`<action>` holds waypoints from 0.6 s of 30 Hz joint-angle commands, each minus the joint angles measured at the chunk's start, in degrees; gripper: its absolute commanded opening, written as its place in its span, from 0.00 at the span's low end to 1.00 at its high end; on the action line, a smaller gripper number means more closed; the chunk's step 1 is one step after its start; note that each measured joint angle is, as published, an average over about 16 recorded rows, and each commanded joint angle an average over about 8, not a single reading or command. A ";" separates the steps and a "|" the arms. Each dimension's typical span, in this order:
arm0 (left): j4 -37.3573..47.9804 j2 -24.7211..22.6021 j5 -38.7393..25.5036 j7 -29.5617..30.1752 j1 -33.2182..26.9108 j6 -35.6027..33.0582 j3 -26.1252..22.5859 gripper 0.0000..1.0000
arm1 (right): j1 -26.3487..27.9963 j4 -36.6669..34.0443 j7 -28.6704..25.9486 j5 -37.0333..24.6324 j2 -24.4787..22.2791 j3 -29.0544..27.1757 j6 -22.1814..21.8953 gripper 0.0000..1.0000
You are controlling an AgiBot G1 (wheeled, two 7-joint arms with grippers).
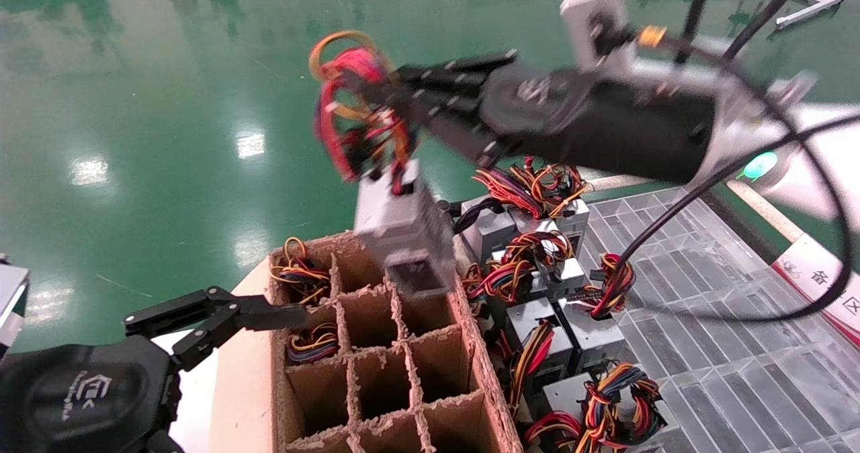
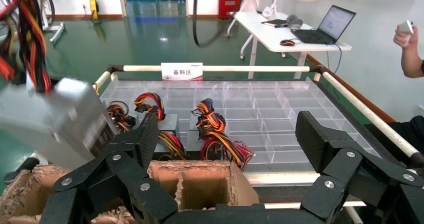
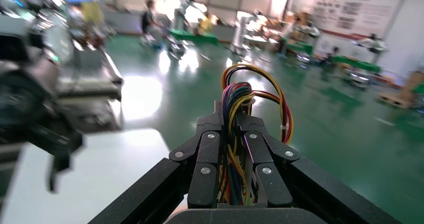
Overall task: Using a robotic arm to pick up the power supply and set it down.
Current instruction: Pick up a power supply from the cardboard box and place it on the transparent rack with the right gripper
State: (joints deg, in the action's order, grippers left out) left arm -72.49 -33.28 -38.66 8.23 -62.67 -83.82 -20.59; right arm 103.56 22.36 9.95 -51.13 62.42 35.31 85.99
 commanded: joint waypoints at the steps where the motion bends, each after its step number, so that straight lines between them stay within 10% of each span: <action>1: 0.00 0.00 0.00 0.00 0.00 0.00 0.00 1.00 | 2.76 -2.02 0.68 -0.94 -0.91 0.22 0.88 0.00; 18: 0.00 0.00 0.01 -0.01 0.00 0.00 -0.01 1.00 | 19.44 -14.91 9.56 -15.47 -5.11 7.51 -9.31 0.00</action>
State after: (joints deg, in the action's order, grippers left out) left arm -72.49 -33.27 -38.65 8.22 -62.68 -83.82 -20.60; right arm 122.75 7.57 19.39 -66.42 57.39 42.75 76.82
